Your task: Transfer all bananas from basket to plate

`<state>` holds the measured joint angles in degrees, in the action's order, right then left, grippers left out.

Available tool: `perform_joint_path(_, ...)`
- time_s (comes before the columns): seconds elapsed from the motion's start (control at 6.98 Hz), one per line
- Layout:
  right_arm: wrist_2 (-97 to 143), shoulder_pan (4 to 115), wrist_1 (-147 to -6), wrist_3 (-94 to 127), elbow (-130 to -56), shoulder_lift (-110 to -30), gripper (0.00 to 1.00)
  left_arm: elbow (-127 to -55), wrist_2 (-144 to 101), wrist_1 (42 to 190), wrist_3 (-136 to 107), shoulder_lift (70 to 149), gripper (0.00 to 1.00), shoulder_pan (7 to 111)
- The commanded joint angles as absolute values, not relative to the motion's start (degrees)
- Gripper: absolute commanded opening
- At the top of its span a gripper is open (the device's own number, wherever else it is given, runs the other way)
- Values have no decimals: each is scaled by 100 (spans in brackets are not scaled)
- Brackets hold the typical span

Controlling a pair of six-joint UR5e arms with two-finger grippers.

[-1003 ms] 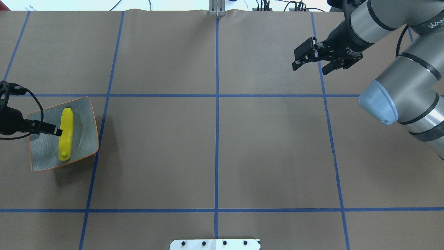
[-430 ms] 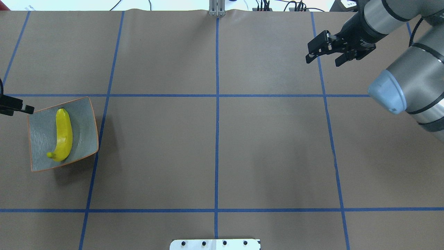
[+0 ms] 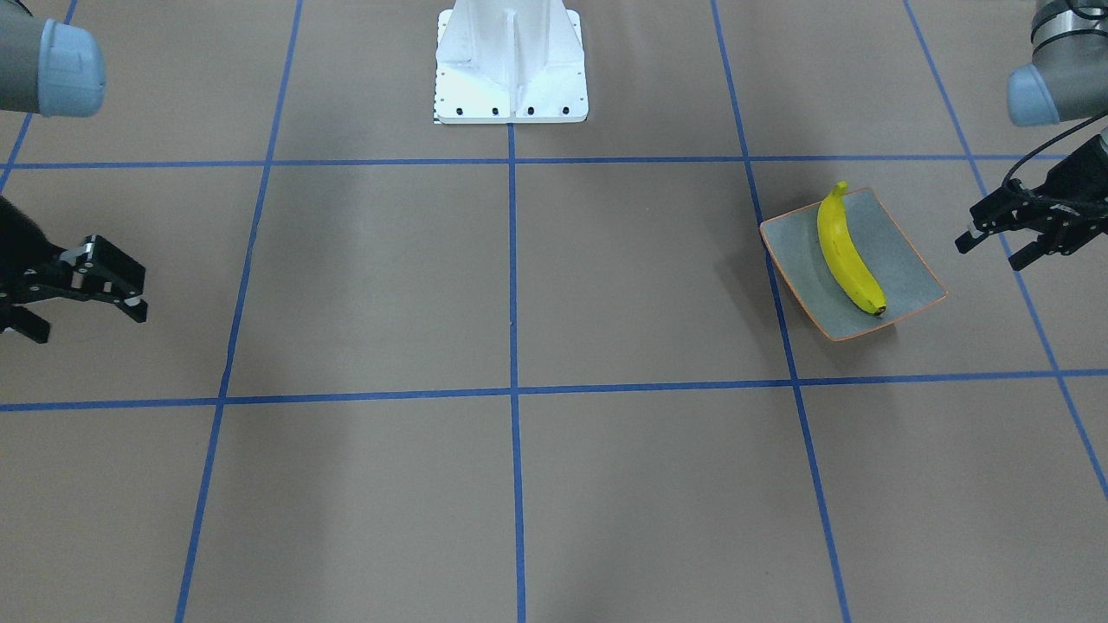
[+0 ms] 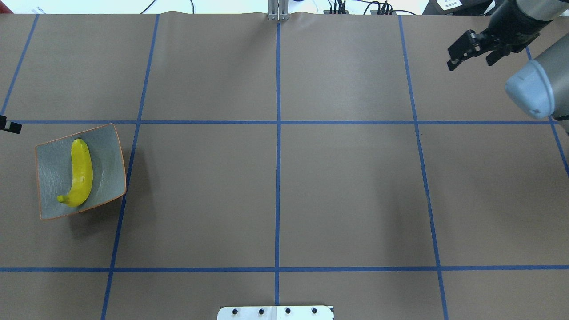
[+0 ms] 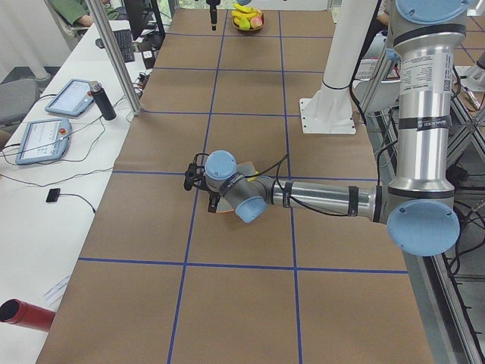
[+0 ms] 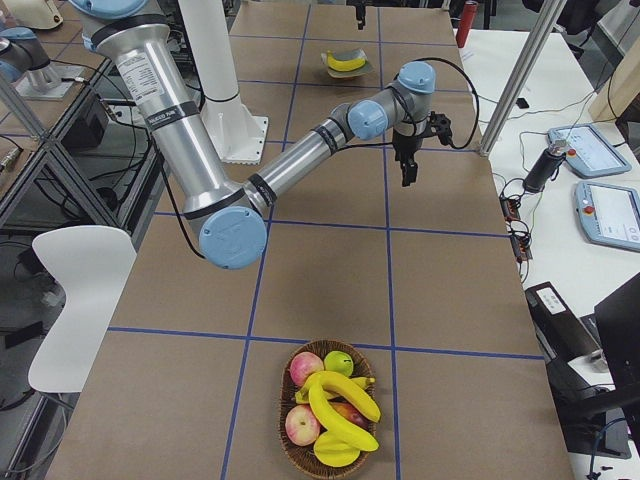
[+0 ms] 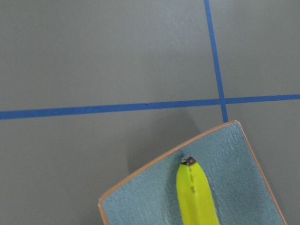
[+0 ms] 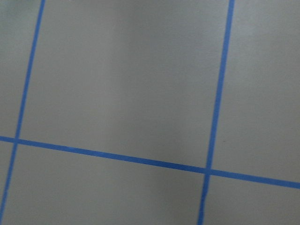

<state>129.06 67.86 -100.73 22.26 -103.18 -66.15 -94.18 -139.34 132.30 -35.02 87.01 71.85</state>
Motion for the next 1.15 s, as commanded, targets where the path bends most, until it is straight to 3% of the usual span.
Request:
perform_joint_path(0.0, 12831, 7441, -10380, 1154, -10301, -7396, 100, -9431, -13397, 12502, -2387, 8710, 100, 7461)
perform_joint_path(0.29, 12990, 8100, -10459, 1125, -10170, -8126, 99, -9439, -13123, 12235, -2276, 8911, 100, 7515)
perform_joint_path(0.57, 13838, 9092, -10285, 1108, -8832, -8454, 100, -9439, -13131, 12234, -2346, 8930, 100, 7515)
perform_joint_path(1.0, 13851, 9474, -10151, 1660, -8070, -8464, 99, -9553, -13148, 12234, -2399, 8930, 100, 7515)
